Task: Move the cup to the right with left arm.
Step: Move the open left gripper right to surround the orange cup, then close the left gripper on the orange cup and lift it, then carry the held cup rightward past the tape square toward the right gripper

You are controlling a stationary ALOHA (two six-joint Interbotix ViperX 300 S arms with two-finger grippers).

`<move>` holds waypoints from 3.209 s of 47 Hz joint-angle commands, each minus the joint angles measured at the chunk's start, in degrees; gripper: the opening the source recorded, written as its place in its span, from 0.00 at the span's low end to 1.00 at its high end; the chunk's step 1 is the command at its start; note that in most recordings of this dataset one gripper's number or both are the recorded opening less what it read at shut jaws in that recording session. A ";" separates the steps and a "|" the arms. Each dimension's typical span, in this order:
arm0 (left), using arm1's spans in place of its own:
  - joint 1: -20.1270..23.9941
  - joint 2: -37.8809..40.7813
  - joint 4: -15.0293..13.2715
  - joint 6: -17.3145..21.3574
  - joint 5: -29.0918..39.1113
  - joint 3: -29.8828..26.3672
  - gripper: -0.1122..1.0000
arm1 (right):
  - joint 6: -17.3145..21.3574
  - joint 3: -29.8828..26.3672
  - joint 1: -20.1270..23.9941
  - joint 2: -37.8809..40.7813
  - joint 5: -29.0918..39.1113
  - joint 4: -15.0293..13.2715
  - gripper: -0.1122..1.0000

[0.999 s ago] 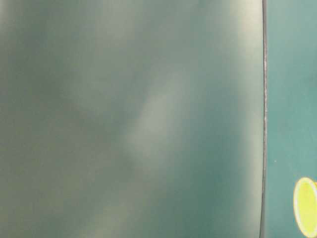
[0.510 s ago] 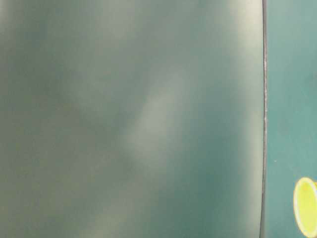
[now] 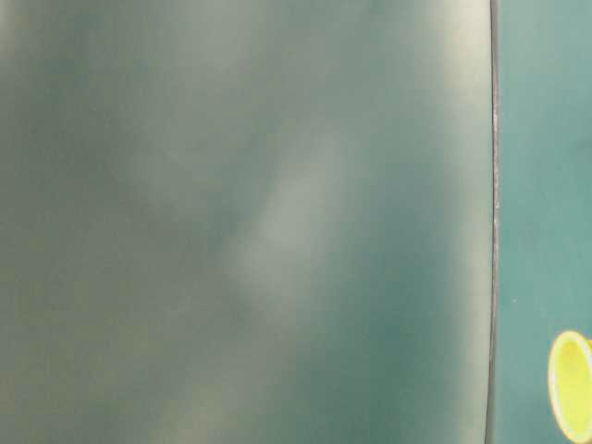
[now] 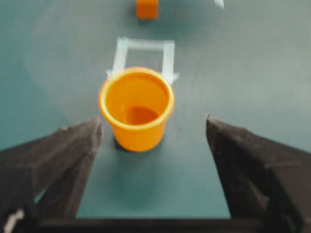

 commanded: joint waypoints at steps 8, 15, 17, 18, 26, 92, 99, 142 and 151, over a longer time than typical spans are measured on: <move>-0.79 9.32 0.18 1.41 -8.35 -1.23 0.85 | -0.09 -1.85 -0.09 0.18 -0.26 0.09 0.10; 0.18 14.15 0.18 2.64 -10.63 -1.32 0.85 | -0.09 -2.02 -0.09 0.18 -0.26 0.09 0.10; 0.53 15.29 0.09 2.90 -10.99 -1.32 0.85 | -0.09 -2.11 -0.09 0.18 -0.26 0.09 0.10; 0.79 15.82 0.09 2.90 -11.25 -1.32 0.85 | -0.09 -2.11 -0.09 0.18 -0.26 0.09 0.10; 3.34 19.07 0.00 2.81 -13.80 -1.49 0.85 | -0.09 -2.37 -0.09 0.26 -0.26 0.09 0.10; 2.46 32.78 0.00 2.90 -16.17 -13.80 0.72 | -0.26 -2.64 -0.09 0.18 0.62 0.00 0.10; 2.37 31.38 0.00 2.81 -15.47 -14.59 0.72 | -0.26 -2.64 -0.09 0.18 0.70 0.00 0.10; 2.90 36.56 0.18 3.08 -5.89 -36.91 0.67 | -0.62 -3.69 -0.09 -0.18 1.05 -0.09 0.10; 2.90 38.41 0.26 3.08 -3.96 -40.61 0.67 | -0.62 -4.04 -0.09 -0.79 2.29 -0.18 0.10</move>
